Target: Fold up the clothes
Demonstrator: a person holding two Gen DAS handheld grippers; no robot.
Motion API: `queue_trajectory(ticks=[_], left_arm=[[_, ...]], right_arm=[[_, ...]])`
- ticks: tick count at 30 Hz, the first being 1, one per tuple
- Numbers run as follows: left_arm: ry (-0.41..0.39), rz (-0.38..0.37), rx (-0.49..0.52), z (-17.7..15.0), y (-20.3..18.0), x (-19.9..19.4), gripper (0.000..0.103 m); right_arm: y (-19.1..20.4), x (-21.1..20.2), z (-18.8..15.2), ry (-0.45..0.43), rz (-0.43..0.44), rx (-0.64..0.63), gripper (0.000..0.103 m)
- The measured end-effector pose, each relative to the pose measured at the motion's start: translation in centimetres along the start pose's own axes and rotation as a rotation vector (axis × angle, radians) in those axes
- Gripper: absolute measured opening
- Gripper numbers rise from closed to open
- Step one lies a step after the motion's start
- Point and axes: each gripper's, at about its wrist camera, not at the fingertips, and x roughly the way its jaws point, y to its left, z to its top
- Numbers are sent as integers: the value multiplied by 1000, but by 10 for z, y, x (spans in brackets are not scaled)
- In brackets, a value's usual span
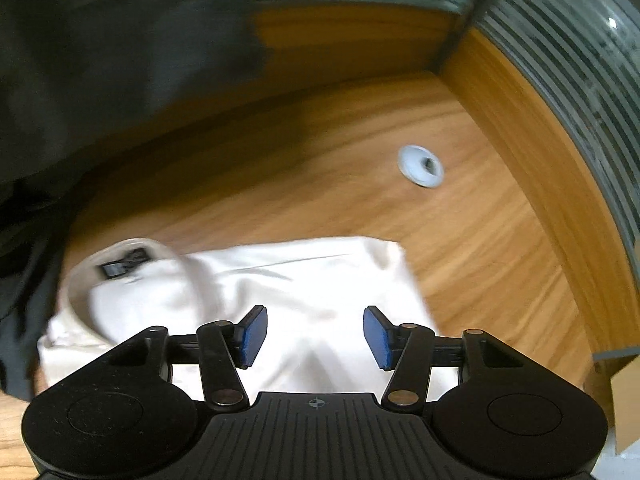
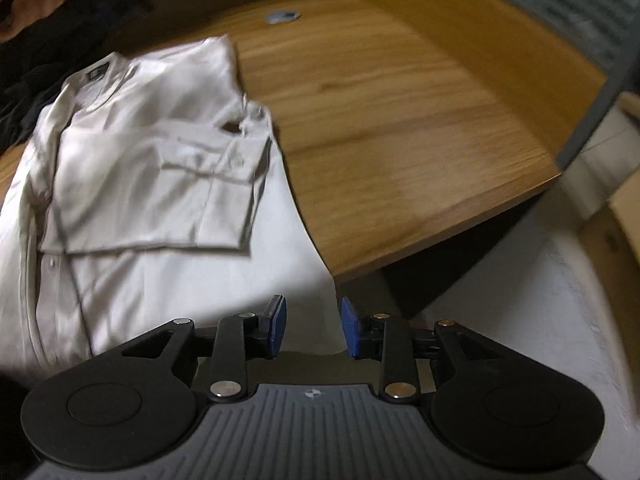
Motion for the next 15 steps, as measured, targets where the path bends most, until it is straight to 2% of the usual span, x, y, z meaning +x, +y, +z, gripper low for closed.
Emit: queue_trajectory(ticks=[3, 7, 12, 15], left_arm=[[32, -6, 13, 4, -29, 14, 58], [78, -25, 16, 11, -64, 38, 59], [105, 50, 78, 22, -98, 77, 58], [115, 85, 85, 27, -106, 92, 58]], right_arm=[[-16, 14, -4, 20, 65, -59, 43], [-33, 31, -2, 32, 140, -127, 44], [-41, 48, 6, 47, 226, -186, 45], [-43, 55, 10, 61, 268, -214, 44]])
